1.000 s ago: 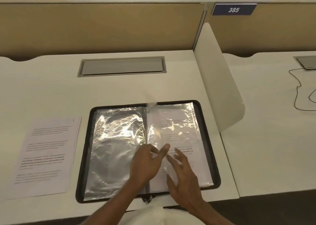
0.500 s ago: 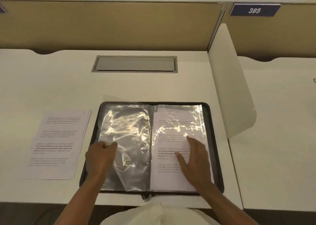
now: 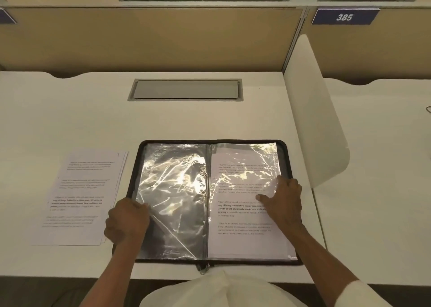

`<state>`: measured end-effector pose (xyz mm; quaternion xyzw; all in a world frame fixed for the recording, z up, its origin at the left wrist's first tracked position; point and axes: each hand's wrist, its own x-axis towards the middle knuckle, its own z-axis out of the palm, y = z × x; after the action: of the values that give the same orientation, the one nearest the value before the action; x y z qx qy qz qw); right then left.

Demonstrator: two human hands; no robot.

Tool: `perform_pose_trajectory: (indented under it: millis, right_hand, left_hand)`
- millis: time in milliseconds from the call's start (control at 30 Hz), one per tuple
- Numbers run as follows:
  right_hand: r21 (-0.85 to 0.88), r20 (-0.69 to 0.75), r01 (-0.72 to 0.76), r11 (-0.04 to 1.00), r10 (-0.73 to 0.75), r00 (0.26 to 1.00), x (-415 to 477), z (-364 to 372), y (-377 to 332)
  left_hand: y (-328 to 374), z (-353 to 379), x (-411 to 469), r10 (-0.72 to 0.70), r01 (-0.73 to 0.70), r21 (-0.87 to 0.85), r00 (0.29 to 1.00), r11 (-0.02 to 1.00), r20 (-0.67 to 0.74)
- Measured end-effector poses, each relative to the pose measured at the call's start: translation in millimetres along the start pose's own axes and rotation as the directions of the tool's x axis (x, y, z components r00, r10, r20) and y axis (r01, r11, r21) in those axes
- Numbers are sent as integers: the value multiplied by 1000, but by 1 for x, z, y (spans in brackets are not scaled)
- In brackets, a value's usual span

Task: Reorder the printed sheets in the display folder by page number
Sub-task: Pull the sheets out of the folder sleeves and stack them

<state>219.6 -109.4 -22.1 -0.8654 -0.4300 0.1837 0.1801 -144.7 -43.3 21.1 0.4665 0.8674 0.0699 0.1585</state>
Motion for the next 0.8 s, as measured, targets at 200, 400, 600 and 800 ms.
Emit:
perform_pose_trajectory:
  millis: [200,400,600,800]
  right_hand:
    - [-52,27,-102,993,104,994,7,-1,-7]
    - [20,85,-138,990,136,987,12,-5,-9]
    - [337,86,-223,915,206,975,25,-13,-3]
    - [506,110,-175,845,138,984,49,-29,-9]
  left_hand:
    - [29,-15,-2,120,-128,-90,988,988,-93]
    - [64,1,-22,512,-496,-169,856,852,68]
    - [86,39,-58,609,-550,-265,746,792,270]
    - [99,57,-64,613,-546,-280,720,790,325]
